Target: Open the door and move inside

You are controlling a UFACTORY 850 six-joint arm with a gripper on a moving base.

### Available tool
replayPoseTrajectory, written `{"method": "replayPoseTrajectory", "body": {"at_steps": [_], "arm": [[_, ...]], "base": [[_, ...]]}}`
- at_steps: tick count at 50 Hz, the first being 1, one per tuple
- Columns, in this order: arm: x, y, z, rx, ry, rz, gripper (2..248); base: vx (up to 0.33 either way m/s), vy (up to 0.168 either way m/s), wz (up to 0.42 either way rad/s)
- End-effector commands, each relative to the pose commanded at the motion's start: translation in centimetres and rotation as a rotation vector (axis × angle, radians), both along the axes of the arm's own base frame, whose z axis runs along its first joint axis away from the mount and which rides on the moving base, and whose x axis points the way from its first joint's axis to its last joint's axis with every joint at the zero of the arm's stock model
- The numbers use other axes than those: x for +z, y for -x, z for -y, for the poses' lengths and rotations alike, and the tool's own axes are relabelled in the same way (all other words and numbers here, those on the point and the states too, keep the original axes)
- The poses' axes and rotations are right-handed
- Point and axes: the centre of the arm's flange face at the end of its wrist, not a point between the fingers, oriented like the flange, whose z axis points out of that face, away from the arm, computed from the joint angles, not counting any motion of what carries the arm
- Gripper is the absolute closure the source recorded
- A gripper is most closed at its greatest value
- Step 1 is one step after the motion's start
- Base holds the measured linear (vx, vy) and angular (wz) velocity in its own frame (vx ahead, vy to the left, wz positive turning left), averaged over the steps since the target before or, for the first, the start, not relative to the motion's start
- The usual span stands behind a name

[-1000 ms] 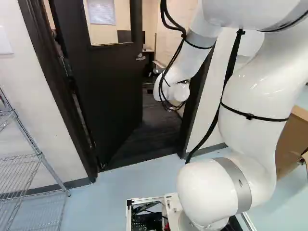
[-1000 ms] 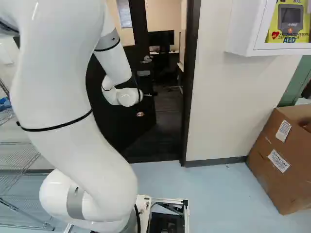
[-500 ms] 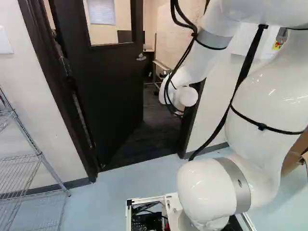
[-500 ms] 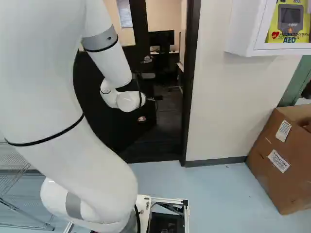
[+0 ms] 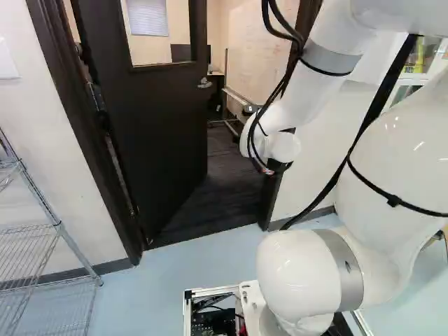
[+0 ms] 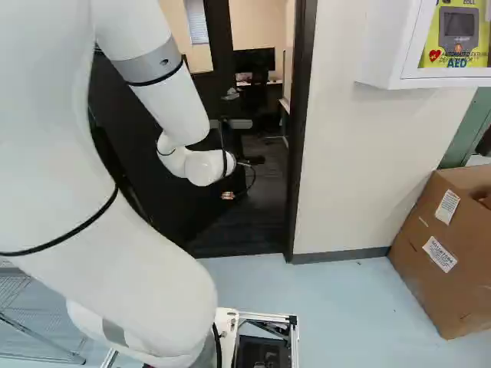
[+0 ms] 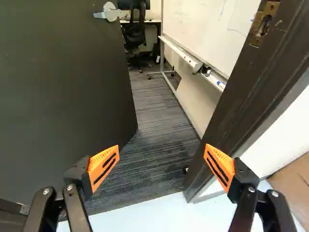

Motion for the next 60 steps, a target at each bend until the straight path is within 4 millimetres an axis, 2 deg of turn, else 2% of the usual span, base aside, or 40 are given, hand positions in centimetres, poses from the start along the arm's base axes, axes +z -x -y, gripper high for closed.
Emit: {"method": "replayPoseTrajectory", "body": {"at_steps": [60], "arm": [[-0.02,0.43,0.33,0.003,0.008,-0.001,3]], "base": [[0.007,0.005,0.022]]}}
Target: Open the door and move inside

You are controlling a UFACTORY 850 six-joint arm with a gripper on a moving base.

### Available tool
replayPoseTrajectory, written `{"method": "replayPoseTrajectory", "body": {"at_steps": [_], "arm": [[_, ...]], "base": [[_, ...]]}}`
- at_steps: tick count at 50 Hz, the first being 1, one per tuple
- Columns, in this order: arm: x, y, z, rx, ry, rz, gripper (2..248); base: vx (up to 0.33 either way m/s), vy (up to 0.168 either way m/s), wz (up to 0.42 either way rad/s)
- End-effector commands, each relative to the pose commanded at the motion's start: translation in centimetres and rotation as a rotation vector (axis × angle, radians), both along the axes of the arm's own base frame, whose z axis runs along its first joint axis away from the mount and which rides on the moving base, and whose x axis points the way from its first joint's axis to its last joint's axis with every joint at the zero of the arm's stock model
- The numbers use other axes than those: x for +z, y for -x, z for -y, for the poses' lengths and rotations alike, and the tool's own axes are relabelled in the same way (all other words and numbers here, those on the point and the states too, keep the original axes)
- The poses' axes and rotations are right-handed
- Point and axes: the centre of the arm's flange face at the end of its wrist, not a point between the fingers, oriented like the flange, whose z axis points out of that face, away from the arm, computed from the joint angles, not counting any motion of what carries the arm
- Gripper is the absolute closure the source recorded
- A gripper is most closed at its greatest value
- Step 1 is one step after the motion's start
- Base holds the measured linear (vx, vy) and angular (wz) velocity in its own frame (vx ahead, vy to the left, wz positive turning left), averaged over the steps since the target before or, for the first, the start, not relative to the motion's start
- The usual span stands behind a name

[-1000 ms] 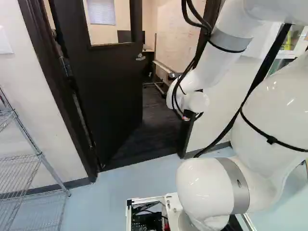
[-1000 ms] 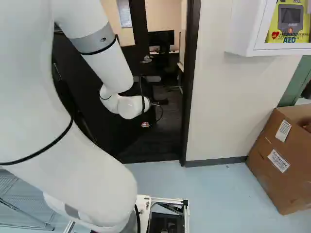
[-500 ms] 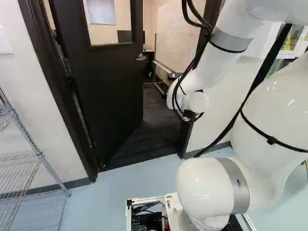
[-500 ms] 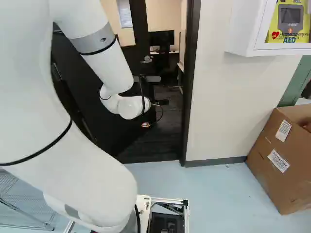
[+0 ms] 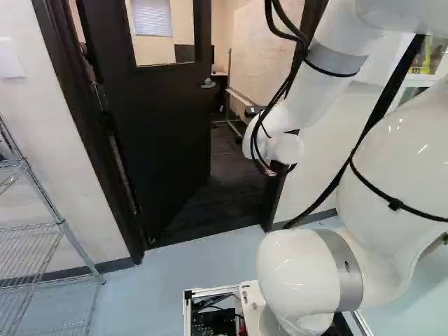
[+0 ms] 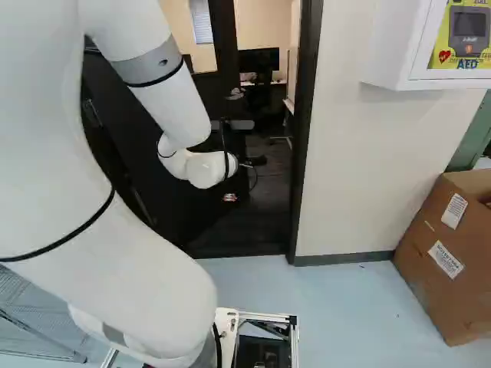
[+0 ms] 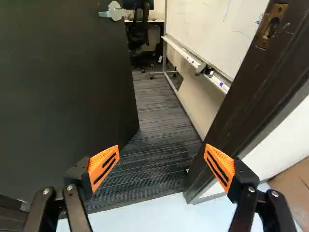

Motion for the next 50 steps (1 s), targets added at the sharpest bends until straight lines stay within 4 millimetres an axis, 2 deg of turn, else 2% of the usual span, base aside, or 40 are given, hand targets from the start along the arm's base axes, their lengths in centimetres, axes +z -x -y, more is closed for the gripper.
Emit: {"method": "replayPoseTrajectory", "body": {"at_steps": [34,50], "arm": [[0.0,0.0,0.0,0.0,0.0,0.0,3],[0.0,0.0,0.0,0.0,0.0,0.0,3]], "base": [[0.067,0.076,0.347],[0.079,0.036,0.169]]}}
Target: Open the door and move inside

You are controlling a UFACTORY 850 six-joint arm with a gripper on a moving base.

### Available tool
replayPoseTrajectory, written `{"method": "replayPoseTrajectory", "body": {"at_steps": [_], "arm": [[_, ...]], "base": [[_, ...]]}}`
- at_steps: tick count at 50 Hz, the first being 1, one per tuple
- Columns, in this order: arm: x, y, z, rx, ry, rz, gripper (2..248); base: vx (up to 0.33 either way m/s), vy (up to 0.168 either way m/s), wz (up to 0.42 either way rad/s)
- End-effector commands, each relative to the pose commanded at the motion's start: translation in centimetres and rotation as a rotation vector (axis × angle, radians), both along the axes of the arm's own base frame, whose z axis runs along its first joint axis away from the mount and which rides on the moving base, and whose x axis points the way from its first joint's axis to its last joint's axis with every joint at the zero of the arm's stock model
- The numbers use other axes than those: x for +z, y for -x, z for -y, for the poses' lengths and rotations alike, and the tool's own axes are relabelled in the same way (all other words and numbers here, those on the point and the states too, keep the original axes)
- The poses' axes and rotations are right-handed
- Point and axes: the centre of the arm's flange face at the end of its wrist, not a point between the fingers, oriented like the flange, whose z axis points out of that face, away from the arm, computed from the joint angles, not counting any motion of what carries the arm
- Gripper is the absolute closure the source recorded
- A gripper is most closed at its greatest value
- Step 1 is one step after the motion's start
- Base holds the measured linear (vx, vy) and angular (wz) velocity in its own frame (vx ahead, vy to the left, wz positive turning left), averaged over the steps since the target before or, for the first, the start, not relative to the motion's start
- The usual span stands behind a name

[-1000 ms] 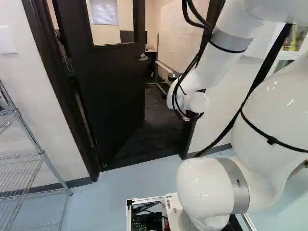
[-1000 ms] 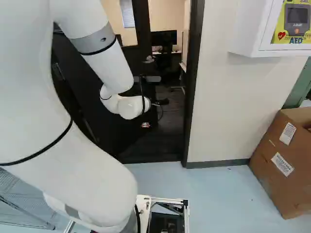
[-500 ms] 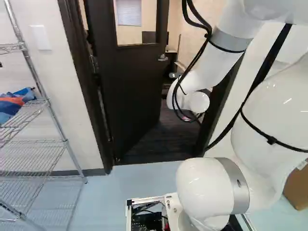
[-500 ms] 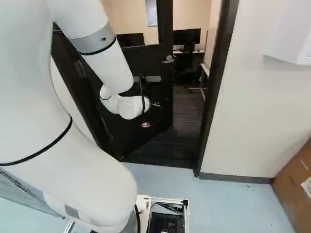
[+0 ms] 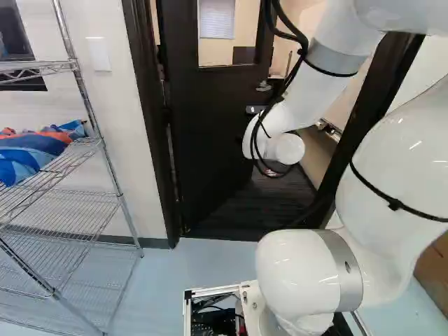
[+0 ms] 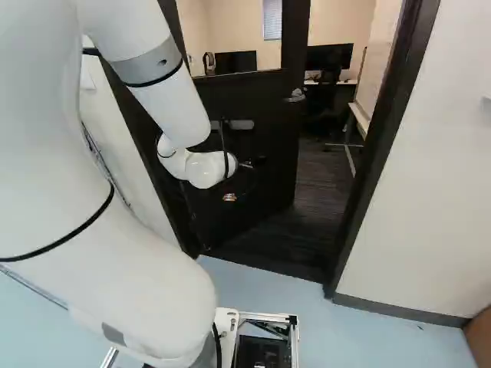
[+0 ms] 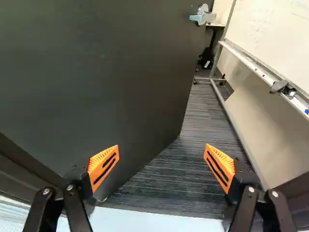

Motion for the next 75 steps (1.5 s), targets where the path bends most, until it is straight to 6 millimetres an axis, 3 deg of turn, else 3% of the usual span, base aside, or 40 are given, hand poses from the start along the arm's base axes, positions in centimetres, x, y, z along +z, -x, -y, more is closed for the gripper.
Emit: {"method": "replayPoseTrajectory", "body": {"at_steps": [75], "arm": [[0.0,0.0,0.0,0.0,0.0,0.0,3]], "base": [[0.085,0.021,-0.008]]}}
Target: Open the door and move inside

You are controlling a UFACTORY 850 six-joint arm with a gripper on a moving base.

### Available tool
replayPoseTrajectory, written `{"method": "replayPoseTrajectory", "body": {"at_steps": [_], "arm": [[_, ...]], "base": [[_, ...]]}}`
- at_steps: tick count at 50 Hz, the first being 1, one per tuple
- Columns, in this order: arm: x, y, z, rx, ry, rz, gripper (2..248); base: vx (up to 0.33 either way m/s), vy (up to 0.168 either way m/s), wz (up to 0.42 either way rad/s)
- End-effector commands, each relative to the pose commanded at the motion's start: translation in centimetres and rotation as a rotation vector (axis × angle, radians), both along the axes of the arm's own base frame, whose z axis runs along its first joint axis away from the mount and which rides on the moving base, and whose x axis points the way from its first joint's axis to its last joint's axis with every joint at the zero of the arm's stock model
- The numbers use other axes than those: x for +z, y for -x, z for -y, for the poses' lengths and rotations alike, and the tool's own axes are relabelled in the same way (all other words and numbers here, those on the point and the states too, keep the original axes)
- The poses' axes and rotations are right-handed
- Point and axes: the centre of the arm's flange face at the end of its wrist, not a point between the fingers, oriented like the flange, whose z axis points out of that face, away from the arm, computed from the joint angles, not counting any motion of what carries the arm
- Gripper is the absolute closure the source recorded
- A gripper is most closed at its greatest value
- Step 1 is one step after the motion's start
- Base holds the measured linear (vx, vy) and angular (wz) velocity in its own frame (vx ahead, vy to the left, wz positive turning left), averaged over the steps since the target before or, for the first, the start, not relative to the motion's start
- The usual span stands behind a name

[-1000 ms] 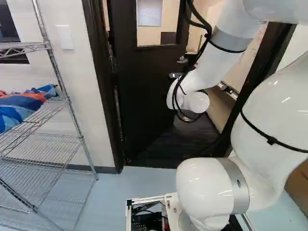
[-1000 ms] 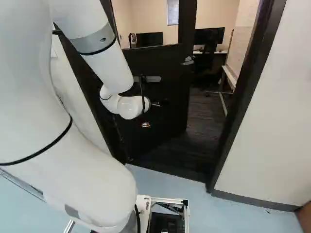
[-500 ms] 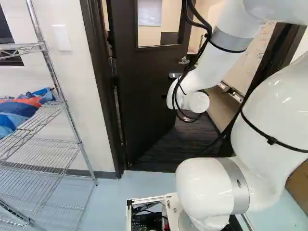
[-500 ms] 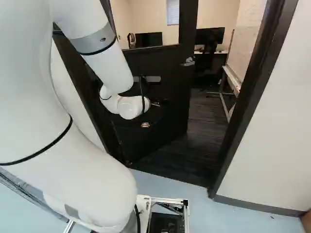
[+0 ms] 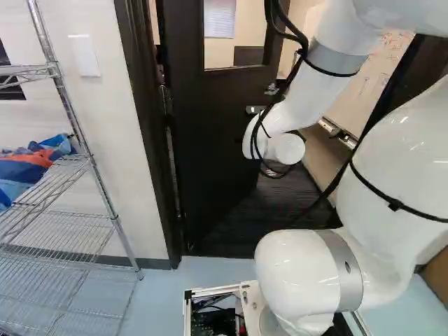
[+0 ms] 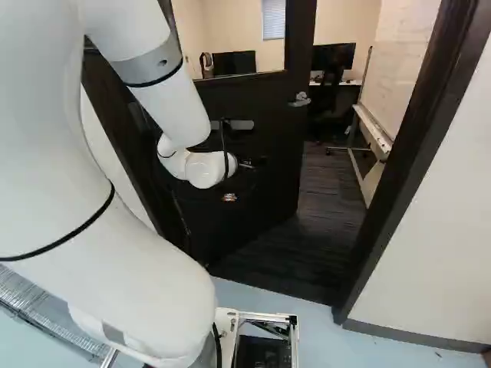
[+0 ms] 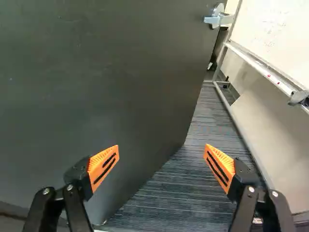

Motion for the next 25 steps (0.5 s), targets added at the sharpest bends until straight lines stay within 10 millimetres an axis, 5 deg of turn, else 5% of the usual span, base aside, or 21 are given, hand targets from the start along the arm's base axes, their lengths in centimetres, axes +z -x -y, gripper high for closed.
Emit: {"method": "replayPoseTrajectory", "body": {"at_steps": [25], "arm": [[0.0,0.0,0.0,0.0,0.0,0.0,3]], "base": [[0.112,0.04,-0.012]]}}
